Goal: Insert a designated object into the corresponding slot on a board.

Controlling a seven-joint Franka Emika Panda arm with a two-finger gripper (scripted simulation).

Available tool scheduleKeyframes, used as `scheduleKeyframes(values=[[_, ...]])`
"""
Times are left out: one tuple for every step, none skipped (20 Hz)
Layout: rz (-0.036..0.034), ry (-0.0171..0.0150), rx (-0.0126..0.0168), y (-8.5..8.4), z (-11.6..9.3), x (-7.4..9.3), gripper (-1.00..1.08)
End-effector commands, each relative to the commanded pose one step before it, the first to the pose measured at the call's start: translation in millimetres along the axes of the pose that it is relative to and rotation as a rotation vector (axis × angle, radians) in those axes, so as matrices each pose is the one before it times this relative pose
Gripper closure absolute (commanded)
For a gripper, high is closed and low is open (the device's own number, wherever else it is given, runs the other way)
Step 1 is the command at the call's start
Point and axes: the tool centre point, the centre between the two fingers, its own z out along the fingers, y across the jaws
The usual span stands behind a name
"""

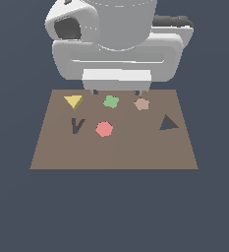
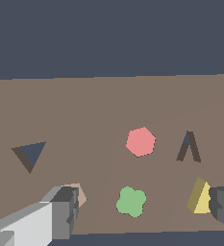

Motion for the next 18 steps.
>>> scheduleKeyframes(values=[[0.00000,0.00000,0.00000,0.01,0.00,0.00,-0.92],[0.00069,-0.00004,-0.00003,0.29,0.26,-0.13,-0.92],[0.00239,-0.00017,-0.00005,1.08,0.81,-0.37,-0.92],[0.00396,-0.00029,-0.00009,1.79,1.35,-0.62,-0.92],[0.00551,-0.00040,-0.00012,2.49,1.89,-0.86,-0.92],[0.00702,-0.00051,-0.00016,3.17,2.42,-1.12,-0.92],[0.00863,-0.00063,-0.00020,3.90,2.96,-1.36,-0.92],[0.01017,-0.00074,-0.00024,4.59,3.49,-1.61,-0.92],[0.01172,-0.00085,-0.00029,5.30,4.03,-1.86,-0.92],[0.01326,-0.00097,-0.00033,5.99,4.56,-2.11,-0.92],[0.01478,-0.00108,-0.00038,6.67,5.09,-2.36,-0.92],[0.01631,-0.00119,-0.00042,7.36,5.61,-2.61,-0.92],[0.01782,-0.00131,-0.00046,8.05,6.14,-2.85,-0.92],[0.01930,-0.00142,-0.00049,8.71,6.67,-3.09,-0.92],[0.02076,-0.00154,-0.00051,9.37,7.20,-3.32,-0.92],[0.02222,-0.00165,-0.00054,10.03,7.72,-3.55,-0.92],[0.02366,-0.00177,-0.00057,10.68,8.24,-3.78,-0.92],[0.02403,-0.00180,-0.00061,10.85,8.39,-3.85,-0.92]])
